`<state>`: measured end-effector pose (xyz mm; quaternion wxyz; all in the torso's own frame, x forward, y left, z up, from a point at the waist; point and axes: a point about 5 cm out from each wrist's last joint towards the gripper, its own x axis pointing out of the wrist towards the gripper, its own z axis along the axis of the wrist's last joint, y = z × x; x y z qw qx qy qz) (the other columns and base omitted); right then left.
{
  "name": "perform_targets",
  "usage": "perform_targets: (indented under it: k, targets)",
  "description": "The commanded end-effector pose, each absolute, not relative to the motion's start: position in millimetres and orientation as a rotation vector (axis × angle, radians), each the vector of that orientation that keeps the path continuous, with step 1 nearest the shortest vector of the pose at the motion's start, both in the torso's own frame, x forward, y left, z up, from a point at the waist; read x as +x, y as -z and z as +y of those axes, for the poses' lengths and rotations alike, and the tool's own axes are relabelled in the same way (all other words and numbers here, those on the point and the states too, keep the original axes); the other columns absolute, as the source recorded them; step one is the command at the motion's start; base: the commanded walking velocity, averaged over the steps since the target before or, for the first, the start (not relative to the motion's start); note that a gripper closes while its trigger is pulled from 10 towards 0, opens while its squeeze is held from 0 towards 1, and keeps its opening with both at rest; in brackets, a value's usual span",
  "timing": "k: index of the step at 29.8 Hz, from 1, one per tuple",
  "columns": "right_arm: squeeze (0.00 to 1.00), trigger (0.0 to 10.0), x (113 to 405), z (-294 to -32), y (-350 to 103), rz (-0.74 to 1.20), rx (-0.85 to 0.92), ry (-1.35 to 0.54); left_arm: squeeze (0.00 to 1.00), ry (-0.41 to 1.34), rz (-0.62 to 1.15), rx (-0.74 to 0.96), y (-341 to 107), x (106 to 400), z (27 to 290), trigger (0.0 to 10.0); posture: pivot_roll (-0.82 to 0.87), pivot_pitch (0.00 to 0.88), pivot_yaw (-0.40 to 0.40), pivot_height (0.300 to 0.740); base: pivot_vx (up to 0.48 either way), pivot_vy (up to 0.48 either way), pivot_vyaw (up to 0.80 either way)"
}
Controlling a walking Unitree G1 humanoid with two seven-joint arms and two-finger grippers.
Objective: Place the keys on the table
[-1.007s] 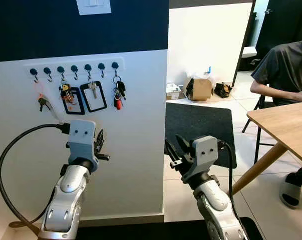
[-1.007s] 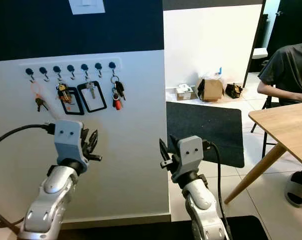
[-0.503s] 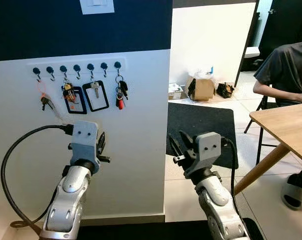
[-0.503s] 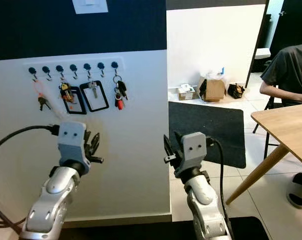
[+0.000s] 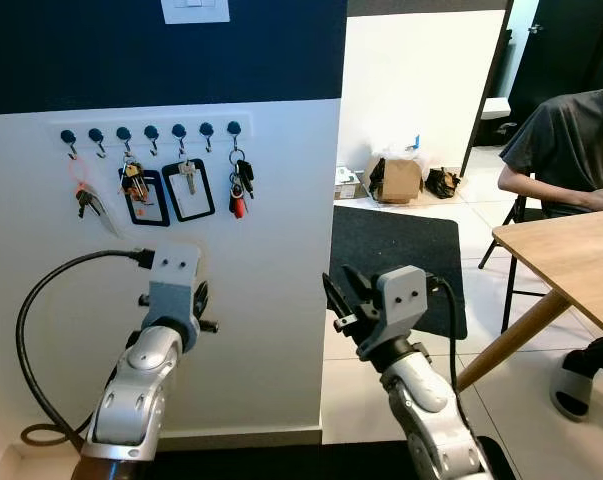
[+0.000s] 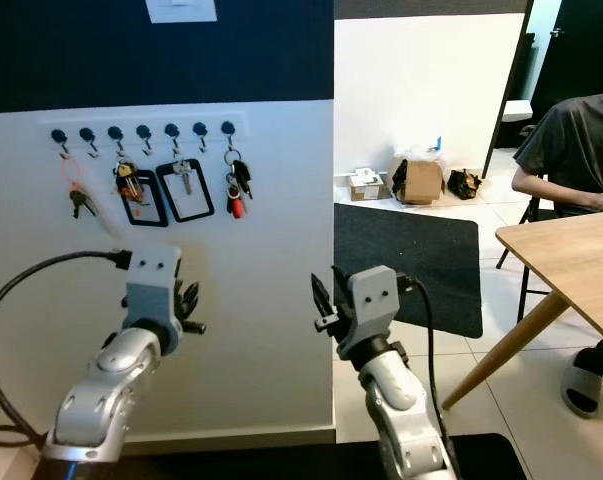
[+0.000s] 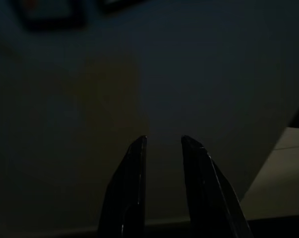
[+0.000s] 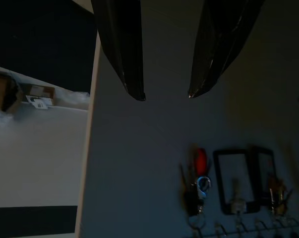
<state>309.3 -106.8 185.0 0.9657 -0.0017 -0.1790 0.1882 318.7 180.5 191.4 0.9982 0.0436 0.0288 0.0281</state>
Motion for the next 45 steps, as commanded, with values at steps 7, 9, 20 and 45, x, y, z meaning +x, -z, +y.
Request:
perform_targets:
  k: [7, 9, 20, 45]
  targets:
    - [0.0, 10.0, 314.8, -109.0, -190.2, -0.379, 0.003, -0.337, 0.0, -0.068, -0.133, 0.15, -227.6, 322.3, 177.2, 10.0, 0.07, 0.051, 0.094, 0.74, 0.0, 0.0, 0.0]
    - [0.0, 10.0, 314.5, -107.2, -190.2, -0.378, 0.02, -0.329, 0.0, 0.005, -0.14, 0.108, -230.4, 323.2, 172.4, 10.0, 0.08, 0.06, 0.08, 0.74, 0.0, 0.0, 0.0]
    - [0.0, 10.0, 322.9, -87.0, -193.9, -0.368, 0.037, -0.447, 0.0, -0.079, -0.213, 0.128, -236.8, 317.5, 175.9, 10.0, 0.12, 0.027, -0.006, 0.74, 0.0, 0.0, 0.0]
    - [0.0, 10.0, 325.6, -136.6, -189.2, -0.374, 0.0, -0.242, 0.0, -0.094, -0.23, 0.205, -234.1, 331.4, 182.2, 10.0, 0.07, 0.042, 0.064, 0.74, 0.0, 0.0, 0.0]
